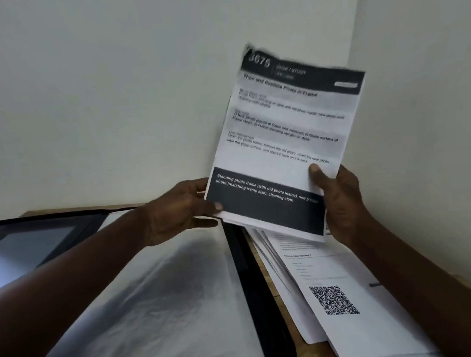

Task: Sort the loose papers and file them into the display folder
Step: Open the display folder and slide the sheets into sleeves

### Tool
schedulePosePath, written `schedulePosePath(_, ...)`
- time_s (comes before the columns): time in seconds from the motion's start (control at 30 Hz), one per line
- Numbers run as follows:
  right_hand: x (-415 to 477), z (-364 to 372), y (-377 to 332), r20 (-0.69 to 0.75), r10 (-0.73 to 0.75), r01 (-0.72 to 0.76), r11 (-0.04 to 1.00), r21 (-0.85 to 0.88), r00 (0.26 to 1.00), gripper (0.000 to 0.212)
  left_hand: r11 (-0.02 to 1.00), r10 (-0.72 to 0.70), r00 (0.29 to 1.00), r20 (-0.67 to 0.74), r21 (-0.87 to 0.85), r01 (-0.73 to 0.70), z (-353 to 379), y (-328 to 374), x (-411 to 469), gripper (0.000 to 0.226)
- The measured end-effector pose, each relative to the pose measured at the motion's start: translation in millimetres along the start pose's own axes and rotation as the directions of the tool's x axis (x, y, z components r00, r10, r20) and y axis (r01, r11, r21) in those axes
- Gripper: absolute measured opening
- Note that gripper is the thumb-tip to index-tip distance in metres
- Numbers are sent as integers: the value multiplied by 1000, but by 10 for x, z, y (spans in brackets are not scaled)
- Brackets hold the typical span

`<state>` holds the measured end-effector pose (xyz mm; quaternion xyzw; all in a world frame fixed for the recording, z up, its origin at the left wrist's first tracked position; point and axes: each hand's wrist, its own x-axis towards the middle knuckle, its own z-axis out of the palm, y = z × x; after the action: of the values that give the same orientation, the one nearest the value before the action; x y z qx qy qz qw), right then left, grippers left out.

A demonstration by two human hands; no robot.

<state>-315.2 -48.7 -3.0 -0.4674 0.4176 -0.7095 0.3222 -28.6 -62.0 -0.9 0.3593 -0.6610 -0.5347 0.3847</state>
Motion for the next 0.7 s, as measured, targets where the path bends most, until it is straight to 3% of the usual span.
schedulePosePath(0.17, -1, -1, -4, -47, -164, 159, 983, -91, 985, 35, 1000, 5, 1000, 0, -19, -5, -51, 21, 7, 53)
schedulePosePath(0.3, -42, 57, -14, -57, -238, 229, 964, -133, 970, 26, 980, 15, 996, -90, 201, 3, 8, 39, -16, 20)
schedulePosePath(0.4, -40, 164, -96, -88, -303, 285, 943, -174, 949, 24, 974, 36, 991, -128, 228, -6, 7, 188, -97, 21)
schedulePosePath(0.5, -46, 370, -163, -62, -345, 327, 924, -197, 937, 30, 992, -25, 991, -131, 121, 41, 38, 336, -213, 43)
schedulePosePath(0.7, -68, 851, -214, 24, -424, 402, 839, -367, 905, 23, 986, -139, 949, -283, 50, 159, -131, 342, -369, 86)
